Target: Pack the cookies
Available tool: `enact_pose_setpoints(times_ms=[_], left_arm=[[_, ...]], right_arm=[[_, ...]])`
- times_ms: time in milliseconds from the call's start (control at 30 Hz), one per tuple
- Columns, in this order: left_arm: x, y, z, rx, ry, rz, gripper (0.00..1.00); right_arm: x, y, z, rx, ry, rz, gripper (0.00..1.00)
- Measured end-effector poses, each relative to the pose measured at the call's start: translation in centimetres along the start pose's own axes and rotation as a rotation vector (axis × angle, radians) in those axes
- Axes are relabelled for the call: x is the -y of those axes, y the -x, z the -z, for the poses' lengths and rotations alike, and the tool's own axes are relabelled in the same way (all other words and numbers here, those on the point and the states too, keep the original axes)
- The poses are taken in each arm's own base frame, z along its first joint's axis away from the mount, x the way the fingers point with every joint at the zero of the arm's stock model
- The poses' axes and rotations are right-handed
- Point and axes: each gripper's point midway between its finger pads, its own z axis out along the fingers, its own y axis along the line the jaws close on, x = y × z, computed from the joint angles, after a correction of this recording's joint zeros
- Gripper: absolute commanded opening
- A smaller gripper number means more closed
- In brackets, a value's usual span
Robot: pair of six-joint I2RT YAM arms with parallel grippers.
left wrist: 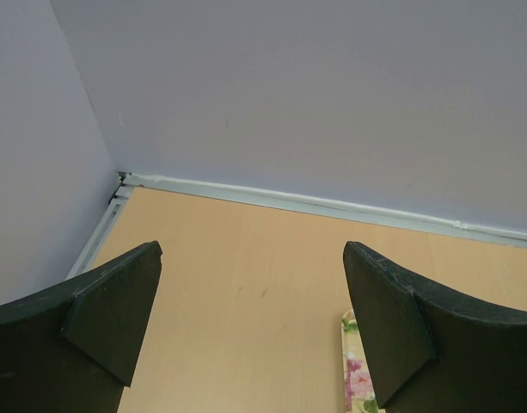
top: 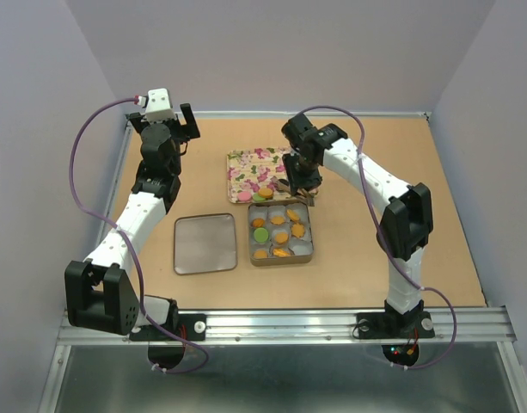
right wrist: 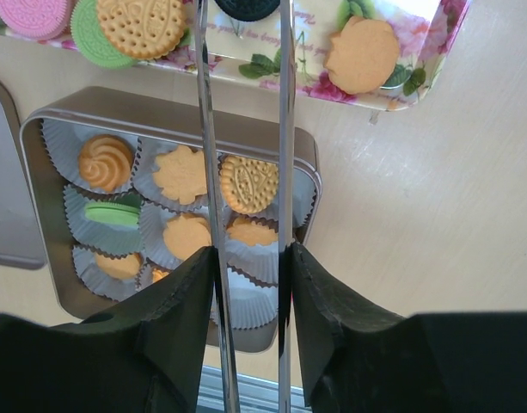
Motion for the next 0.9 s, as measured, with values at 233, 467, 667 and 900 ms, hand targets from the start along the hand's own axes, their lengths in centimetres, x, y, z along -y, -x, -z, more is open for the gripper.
enact_pose_setpoints(times_ms=[233, 467, 667, 900], left_arm=[[0.0, 0.0, 0.0, 0.000, 0.000, 0.000, 0.99], [0.0, 0.0, 0.0, 0.000, -0.003, 0.000, 0.99], [0.1, 0.0, 0.0, 0.000, -0.003, 0.000, 0.99], [0.3, 0.0, 0.0, -0.001, -0.008, 0.001, 0.99]], right_arm=[[0.0, -0.1, -0.1, -0.005, 0.002, 0.000, 0.42], [-0.4, 2.6, 2.0, 0.070, 0.012, 0.008, 0.42], [-1.1, 6.0, 5.6, 0.198, 0.052, -0.011, 0.41], [-0.3, 4.5, 9.4, 0.227, 0.060, -0.040, 0.40]])
